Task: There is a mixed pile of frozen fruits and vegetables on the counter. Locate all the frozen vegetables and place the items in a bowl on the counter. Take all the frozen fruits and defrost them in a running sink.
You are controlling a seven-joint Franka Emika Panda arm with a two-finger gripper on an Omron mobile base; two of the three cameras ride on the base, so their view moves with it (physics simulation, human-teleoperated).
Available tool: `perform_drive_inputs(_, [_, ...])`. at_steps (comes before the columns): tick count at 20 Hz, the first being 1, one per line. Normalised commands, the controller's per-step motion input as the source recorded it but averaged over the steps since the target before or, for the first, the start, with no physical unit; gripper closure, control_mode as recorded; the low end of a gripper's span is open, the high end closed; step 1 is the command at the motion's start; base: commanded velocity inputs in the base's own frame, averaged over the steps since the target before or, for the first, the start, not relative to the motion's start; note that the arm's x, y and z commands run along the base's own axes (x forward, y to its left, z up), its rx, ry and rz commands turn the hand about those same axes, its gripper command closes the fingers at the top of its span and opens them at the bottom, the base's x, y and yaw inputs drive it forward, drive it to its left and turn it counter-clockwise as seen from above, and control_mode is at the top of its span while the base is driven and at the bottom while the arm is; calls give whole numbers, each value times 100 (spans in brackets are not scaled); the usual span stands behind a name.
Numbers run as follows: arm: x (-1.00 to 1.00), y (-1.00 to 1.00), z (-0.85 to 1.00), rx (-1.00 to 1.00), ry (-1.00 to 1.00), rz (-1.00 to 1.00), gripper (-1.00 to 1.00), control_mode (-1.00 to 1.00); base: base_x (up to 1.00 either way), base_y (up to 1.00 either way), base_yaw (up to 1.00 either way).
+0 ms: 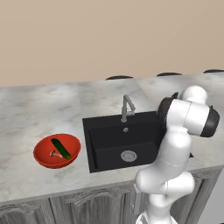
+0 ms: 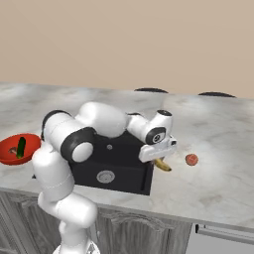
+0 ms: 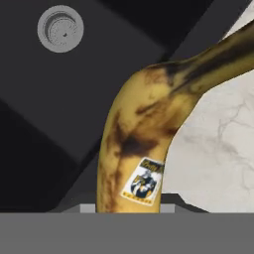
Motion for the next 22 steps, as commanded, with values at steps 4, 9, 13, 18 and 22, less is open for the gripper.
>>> perform_drive_inputs(4, [16, 84, -5, 0, -4, 20, 100, -100, 0, 0, 0])
perform_drive_inputs(9, [3, 62, -30, 5, 1, 27, 100, -100, 0, 0, 0])
perform_drive_inputs(13, [24, 38, -33, 6, -8, 14, 100, -100, 0, 0, 0])
perform_drive_inputs(18, [35, 22, -30, -4, -17, 1, 100, -100, 0, 0, 0])
perform_drive_inputs(22, [37, 46, -22, -15, -3, -12, 100, -100, 0, 0, 0])
